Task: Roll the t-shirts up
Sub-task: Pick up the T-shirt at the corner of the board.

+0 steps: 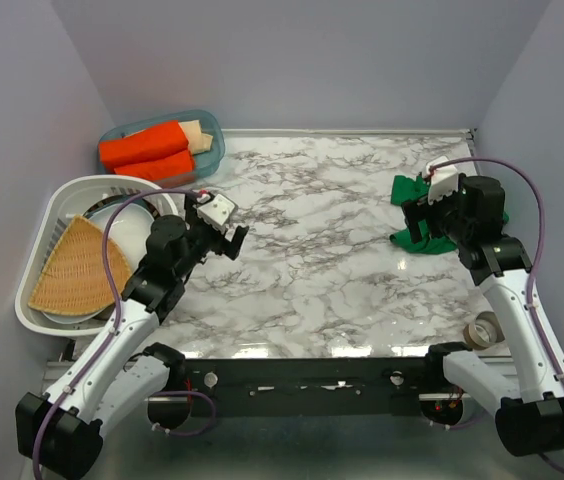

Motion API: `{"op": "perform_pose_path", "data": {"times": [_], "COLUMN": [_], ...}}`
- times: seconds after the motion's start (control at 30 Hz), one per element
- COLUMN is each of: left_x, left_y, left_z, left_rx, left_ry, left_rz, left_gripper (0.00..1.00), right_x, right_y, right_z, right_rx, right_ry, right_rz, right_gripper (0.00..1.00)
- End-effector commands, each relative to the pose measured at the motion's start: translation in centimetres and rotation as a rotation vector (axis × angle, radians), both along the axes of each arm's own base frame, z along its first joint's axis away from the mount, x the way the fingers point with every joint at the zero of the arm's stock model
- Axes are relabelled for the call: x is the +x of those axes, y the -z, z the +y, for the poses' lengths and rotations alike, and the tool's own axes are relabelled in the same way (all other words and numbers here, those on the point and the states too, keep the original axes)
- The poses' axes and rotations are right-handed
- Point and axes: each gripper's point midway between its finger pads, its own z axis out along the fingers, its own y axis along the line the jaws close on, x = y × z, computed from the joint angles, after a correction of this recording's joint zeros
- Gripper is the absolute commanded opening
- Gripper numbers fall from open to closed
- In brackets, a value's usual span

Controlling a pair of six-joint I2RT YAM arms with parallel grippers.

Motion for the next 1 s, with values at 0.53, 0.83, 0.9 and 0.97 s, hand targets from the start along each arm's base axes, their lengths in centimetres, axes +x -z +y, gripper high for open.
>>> {"op": "perform_pose_path", "data": {"times": [0.53, 0.83, 0.9, 0.97], "left_x": [-0.6, -0.6, -0.4, -0.1], "left_y": [2.2, 2.2, 2.6, 2.3], "left_z": [-3.3, -4.6, -4.7, -4.9], "left_rx": [0.075, 0.027, 0.042, 0.043], "left_ry": [0.191, 0.232, 0.242, 0.246], "left_rz": [0.18, 0.222, 0.225, 0.215], "left_gripper": [0.99, 0.99, 0.99, 0.99], "right_x": [6.7, 14.9, 15.1, 15.4], "right_y": [6.2, 8.9, 10.6, 10.6], "right_z": [1.4, -6.6, -8.3, -10.5], "right_rx": [-0.111, -0.188, -0.17, -0.144], "right_ry": [-0.246, 0.023, 0.08, 0.126], "right_rz": [0.394, 0.434, 0.498, 0.522], "right_gripper": [0.68, 0.58, 0.58, 0.58]}}
